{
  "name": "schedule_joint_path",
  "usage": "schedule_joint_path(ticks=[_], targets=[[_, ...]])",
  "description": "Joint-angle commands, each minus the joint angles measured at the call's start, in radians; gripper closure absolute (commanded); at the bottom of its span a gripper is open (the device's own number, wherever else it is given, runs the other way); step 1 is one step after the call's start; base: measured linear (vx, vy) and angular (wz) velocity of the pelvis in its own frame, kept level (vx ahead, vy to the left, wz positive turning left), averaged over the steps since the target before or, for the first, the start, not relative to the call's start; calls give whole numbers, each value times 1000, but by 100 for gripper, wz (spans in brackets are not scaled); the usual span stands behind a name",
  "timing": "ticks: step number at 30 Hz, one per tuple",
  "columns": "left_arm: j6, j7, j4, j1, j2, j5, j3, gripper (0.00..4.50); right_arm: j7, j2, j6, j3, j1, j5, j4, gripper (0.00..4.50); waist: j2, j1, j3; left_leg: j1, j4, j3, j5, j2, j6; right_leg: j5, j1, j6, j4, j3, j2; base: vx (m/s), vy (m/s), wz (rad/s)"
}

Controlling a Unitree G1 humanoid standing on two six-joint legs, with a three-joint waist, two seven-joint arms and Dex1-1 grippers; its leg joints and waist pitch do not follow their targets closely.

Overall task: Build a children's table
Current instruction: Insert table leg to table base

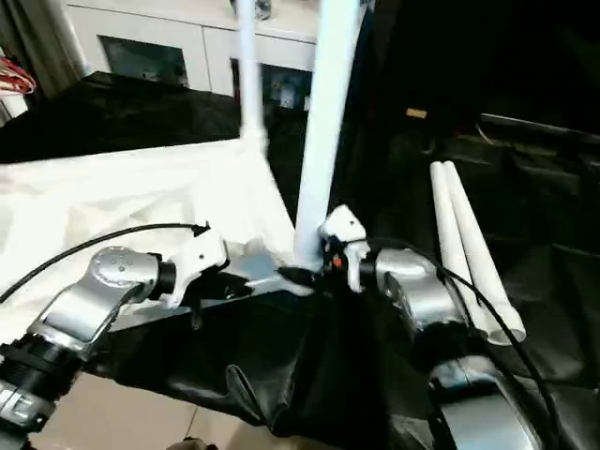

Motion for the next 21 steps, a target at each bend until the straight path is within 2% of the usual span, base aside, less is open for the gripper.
schedule_joint_path(ticks=[1,4,9,15,20,21], targets=[[-54,-33,-37,-18,-11,-23,-13,450,63,-8,22,50,23,-17,-52,93,17,-3,-76,24,-68,-23,-180,66,35,-121,56,-230,-65,56,-91,0,0,0],[-74,-58,-23,-19,2,-21,-19,450,88,-25,31,67,42,-23,-86,93,15,-6,-76,23,-67,-23,-180,64,37,-120,56,-233,-65,56,-92,0,0,0],[-101,-75,0,-25,14,-17,-19,450,92,-28,49,70,52,-18,-110,143,16,-6,-75,25,-68,-24,-194,64,27,-156,54,-228,-68,56,-91,0,0,0],[-107,-78,17,-24,13,-12,-13,450,93,-23,85,73,74,-2,-148,174,15,-4,-77,26,-67,-23,-180,65,30,-123,54,-234,-64,56,-91,0,0,0],[-91,-25,48,-33,-18,-8,5,450,44,2,99,61,80,-2,-144,178,15,-4,-73,28,-68,-23,-203,65,22,-176,51,-226,-71,57,-94,0,0,0],[-70,59,90,-56,-62,-1,30,450,-50,46,106,32,67,-7,-104,178,11,-6,-71,29,-69,-22,-215,64,16,-204,50,-221,-73,58,-94,0,0,0]])
